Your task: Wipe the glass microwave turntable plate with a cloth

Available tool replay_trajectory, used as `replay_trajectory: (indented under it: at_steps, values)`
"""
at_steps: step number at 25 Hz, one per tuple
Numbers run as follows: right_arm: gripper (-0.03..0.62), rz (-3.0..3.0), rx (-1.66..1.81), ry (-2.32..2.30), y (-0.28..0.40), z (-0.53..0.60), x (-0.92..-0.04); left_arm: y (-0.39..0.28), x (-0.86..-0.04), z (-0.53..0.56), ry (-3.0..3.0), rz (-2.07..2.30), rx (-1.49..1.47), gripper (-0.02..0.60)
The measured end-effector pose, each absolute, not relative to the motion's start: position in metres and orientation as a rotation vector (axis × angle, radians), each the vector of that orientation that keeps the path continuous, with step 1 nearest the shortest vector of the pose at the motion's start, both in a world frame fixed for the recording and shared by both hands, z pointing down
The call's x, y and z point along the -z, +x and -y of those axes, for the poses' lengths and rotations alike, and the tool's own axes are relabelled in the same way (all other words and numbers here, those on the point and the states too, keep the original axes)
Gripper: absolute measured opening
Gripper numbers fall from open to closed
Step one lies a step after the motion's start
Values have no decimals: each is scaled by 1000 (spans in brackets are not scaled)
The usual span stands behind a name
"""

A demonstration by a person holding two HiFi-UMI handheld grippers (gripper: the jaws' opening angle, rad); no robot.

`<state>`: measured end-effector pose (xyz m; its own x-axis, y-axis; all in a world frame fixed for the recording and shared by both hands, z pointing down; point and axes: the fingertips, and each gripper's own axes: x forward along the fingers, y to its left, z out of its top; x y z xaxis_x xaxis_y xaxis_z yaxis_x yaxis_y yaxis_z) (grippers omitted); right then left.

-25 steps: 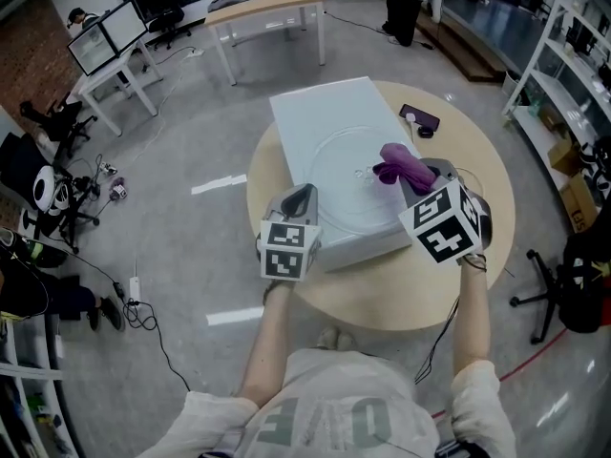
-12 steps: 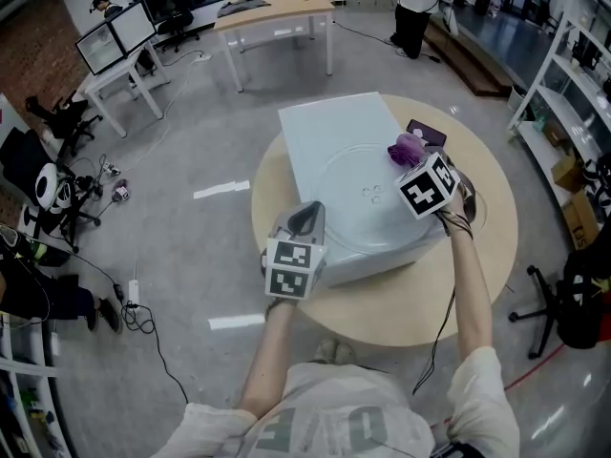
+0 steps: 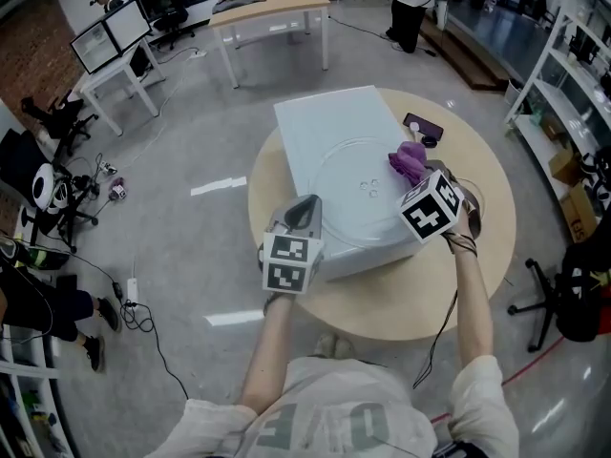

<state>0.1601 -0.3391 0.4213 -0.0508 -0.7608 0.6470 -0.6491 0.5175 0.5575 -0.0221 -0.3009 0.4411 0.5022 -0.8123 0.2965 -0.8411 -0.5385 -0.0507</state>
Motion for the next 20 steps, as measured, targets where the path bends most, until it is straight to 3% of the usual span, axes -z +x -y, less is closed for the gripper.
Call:
replay_trajectory:
  at_steps: [20]
  values:
    - [49, 1799, 179, 1106, 142, 204, -422, -20, -442, 301, 2639, 1440, -435, 2]
